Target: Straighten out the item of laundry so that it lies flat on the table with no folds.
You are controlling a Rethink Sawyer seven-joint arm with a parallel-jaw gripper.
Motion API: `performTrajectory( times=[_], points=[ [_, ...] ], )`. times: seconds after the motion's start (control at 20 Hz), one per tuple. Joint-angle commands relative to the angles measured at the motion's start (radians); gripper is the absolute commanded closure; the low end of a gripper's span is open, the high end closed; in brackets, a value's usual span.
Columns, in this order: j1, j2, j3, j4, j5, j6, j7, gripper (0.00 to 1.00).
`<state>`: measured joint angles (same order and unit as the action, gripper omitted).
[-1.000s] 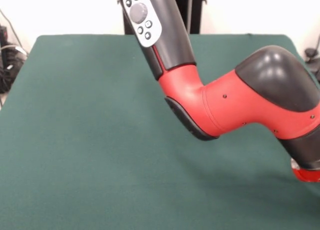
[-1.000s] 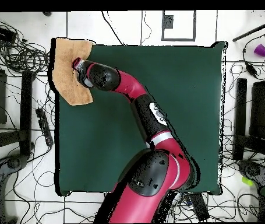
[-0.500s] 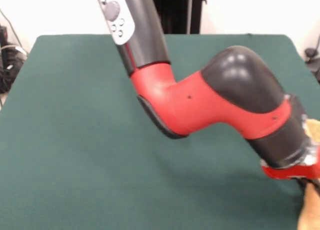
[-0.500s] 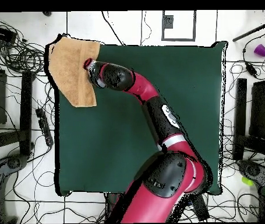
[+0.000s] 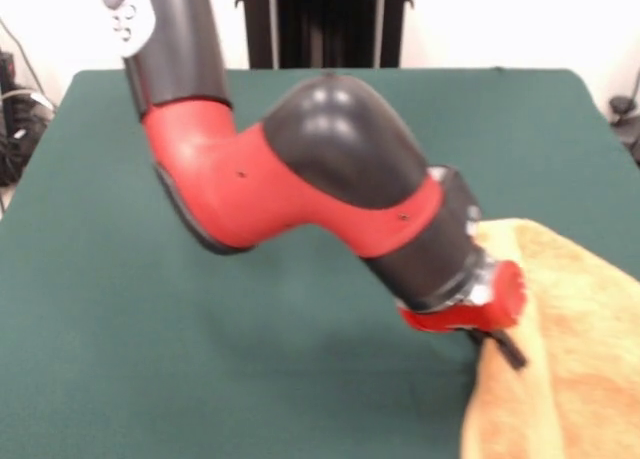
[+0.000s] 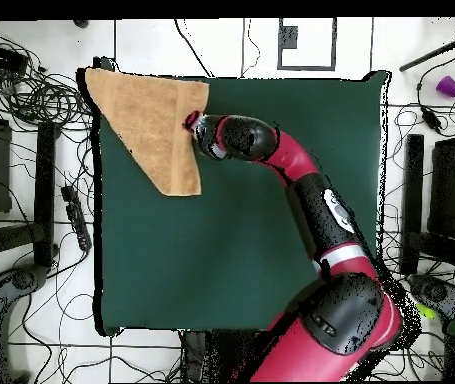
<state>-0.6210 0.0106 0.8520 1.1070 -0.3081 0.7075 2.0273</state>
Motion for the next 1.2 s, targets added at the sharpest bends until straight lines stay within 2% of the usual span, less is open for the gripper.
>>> performTrajectory(
  times=[0.05, 0.4, 0.7, 1.2],
  points=[
    [-0.067, 0.0, -0.003, 0.129, -0.093, 0.158, -0.448, 1.0],
    [-0.101, -0.018, -0.013, 0.164, -0.138, 0.166, -0.487, 1.0],
    [-0.095, -0.046, -0.042, 0.166, -0.183, 0.178, -0.517, 1.0],
    [-0.104, -0.095, -0.073, 0.142, -0.26, 0.286, -0.632, 1.0]
  ],
)
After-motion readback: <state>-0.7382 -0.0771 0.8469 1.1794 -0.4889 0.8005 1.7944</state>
